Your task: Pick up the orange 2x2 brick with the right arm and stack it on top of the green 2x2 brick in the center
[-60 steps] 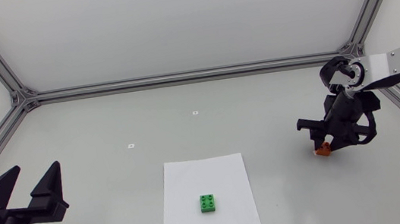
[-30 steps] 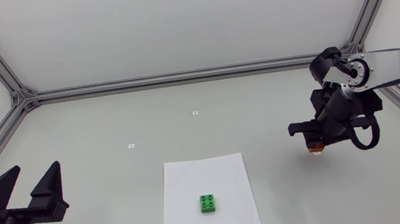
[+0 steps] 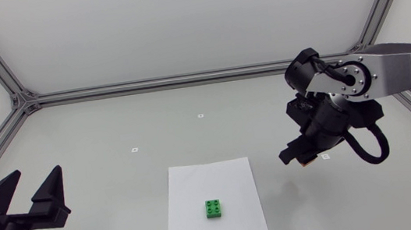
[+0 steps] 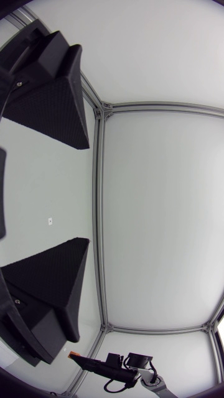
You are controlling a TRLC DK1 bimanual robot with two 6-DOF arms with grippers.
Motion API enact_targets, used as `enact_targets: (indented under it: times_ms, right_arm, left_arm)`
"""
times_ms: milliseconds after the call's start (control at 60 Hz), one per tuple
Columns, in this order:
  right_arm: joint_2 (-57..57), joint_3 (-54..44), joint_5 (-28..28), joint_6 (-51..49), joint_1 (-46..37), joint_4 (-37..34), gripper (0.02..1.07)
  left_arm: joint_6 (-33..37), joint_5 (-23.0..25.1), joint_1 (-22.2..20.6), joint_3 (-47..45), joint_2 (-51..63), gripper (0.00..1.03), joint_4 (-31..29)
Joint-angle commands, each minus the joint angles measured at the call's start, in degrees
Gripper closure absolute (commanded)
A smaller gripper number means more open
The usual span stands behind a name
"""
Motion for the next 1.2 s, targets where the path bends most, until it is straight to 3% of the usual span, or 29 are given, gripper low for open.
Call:
enact_targets:
  times_ms: [0,250,467,850,1183]
  right_arm:
    - [-0.39,0.38,0.38,-5.44,3.61,-1.46,0.95]
    - [0.92,-0.14,-0.15,-16.52,13.02,-1.2,0.99]
    - [1.98,0.65,-0.41,-22.06,24.53,-0.32,0.95]
    - [10.15,9.26,-6.48,-29.88,28.93,-3.13,0.98]
    - [16.74,15.24,-6.92,-32.78,31.83,-1.55,0.98]
  left_arm:
    - [0.73,0.23,0.16,-2.35,-0.45,0.04,-0.84]
    - [0.73,0.23,0.16,-2.35,-0.45,0.04,-0.84]
    - [0.73,0.23,0.16,-2.35,-0.45,0.04,-0.76]
    - [0.73,0.23,0.16,-2.35,-0.45,0.04,-0.84]
    - [0.73,0.23,0.16,-2.35,-0.45,0.04,-0.84]
